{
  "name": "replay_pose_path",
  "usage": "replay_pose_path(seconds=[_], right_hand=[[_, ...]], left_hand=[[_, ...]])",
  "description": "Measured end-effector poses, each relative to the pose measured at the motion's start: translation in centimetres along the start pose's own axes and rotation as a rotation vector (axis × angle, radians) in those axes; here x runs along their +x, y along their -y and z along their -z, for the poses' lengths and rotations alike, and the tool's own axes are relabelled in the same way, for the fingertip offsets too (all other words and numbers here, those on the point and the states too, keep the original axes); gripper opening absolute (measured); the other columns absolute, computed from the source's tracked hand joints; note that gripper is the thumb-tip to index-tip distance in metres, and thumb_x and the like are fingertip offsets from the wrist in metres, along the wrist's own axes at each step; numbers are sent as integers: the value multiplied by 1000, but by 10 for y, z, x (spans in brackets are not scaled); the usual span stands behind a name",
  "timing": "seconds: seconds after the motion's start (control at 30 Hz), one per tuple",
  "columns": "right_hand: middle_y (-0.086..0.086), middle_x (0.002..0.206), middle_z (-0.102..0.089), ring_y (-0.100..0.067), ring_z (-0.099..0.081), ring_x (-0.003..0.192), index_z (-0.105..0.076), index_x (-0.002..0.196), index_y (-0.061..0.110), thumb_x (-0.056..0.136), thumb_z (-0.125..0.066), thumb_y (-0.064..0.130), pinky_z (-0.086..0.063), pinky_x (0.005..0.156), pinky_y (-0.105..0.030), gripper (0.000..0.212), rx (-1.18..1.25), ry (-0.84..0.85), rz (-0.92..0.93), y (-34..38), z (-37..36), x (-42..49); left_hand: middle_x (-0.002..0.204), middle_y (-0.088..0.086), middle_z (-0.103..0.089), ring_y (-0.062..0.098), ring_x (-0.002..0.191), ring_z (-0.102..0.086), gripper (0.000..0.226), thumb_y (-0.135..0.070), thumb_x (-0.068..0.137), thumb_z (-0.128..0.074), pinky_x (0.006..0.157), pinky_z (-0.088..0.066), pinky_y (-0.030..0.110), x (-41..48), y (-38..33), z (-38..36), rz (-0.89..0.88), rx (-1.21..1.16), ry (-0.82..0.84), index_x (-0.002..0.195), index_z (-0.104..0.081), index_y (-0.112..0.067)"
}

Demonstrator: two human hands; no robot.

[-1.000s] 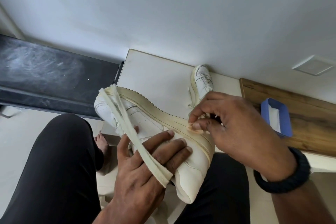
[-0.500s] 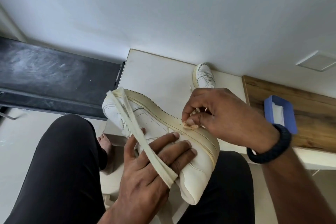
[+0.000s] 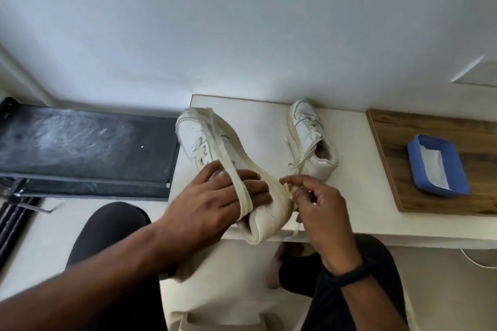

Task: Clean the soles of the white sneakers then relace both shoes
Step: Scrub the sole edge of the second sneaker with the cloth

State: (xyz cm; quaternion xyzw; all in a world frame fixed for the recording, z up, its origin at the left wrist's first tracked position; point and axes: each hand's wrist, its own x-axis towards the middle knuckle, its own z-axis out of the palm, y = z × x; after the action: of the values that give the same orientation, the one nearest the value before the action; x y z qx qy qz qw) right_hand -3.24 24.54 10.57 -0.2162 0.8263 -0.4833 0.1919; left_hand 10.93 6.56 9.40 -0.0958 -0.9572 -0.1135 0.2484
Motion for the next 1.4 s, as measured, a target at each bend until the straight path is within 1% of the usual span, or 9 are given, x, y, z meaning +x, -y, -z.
replay_pose_path(seconds=[0.2, 0.5, 0.7, 0.8, 0.93, 1.03, 1.17, 1.3, 1.4], right_hand=[[7, 95, -70, -19, -67, 84, -70, 94, 32, 94, -49, 14, -59, 74, -46, 28, -43, -126, -90, -50, -61, 42], [5, 101, -73, -20, -69, 95, -76, 107, 30, 94, -60, 7, -60, 81, -44, 31, 32, -126, -201, -118, -119, 123], [1, 96, -71, -21, -69, 89, -78, 105, 22, 90, -58, 2, -59, 79, -43, 32, 38, -110, -186, -130, -123, 140], [1, 99, -73, -20, -70, 91, -77, 106, 21, 90, -59, 5, -60, 81, -43, 28, 58, -89, -176, -131, -123, 138], [4, 106, -74, -15, -70, 98, -76, 110, 21, 91, -61, 9, -60, 84, -41, 27, 74, -70, -180, -130, -119, 138], [5, 104, -74, -12, -70, 97, -75, 109, 20, 93, -60, 9, -61, 82, -40, 25, 95, -121, -143, -124, -115, 136], [9, 96, -76, -8, -71, 86, -75, 107, 18, 91, -67, 5, -61, 78, -36, 22, 121, -238, -52, -106, -101, 139], [11, 87, -75, -14, -72, 78, -75, 97, 23, 87, -72, 7, -62, 73, -41, 18, 205, -255, -42, -95, -90, 144], [10, 87, -76, -15, -73, 80, -75, 91, 27, 85, -76, 9, -62, 73, -45, 19, 254, -302, -48, -87, -77, 140]], left_hand=[[141, 0, -67, 25, 131, -61, 48, -5, 88, -75, 113, -36, 41, 28, 74, -35, -249, 127, 216, 134, -69, -18], [131, 2, -68, 25, 122, -62, 59, 11, 77, -73, 114, -41, 37, 87, 165, -97, -435, 171, 564, 131, -66, -11], [132, -8, -63, 18, 134, -51, 65, -11, 76, -82, 116, -39, 37, 115, 181, -109, -486, 238, 684, 137, -62, -22], [155, -3, -54, 21, 154, -35, 80, -2, 75, -78, 118, -43, 42, 111, 183, -105, -387, 242, 699, 149, -54, -23], [176, 4, -6, 21, 161, 10, 90, 0, 87, -64, 130, 1, 44, 94, 166, -111, -107, 314, 779, 165, -22, -15], [175, -4, 11, 15, 155, 28, 97, 11, 83, -47, 131, 6, 43, 87, 143, -109, 195, 98, 763, 167, -7, -15], [171, -2, -26, 11, 159, -4, 85, 7, 74, -33, 131, -15, 35, 74, 120, -124, 481, -243, 303, 156, -45, -13], [147, 11, -61, 20, 146, -47, 56, 8, 80, -43, 118, -26, 9, 70, 84, -131, 671, -292, 7, 128, -71, -2], [133, 12, -69, 26, 126, -63, 43, 1, 83, -54, 106, -51, 34, 73, 63, -127, 586, -113, 17, 122, -72, -5]])
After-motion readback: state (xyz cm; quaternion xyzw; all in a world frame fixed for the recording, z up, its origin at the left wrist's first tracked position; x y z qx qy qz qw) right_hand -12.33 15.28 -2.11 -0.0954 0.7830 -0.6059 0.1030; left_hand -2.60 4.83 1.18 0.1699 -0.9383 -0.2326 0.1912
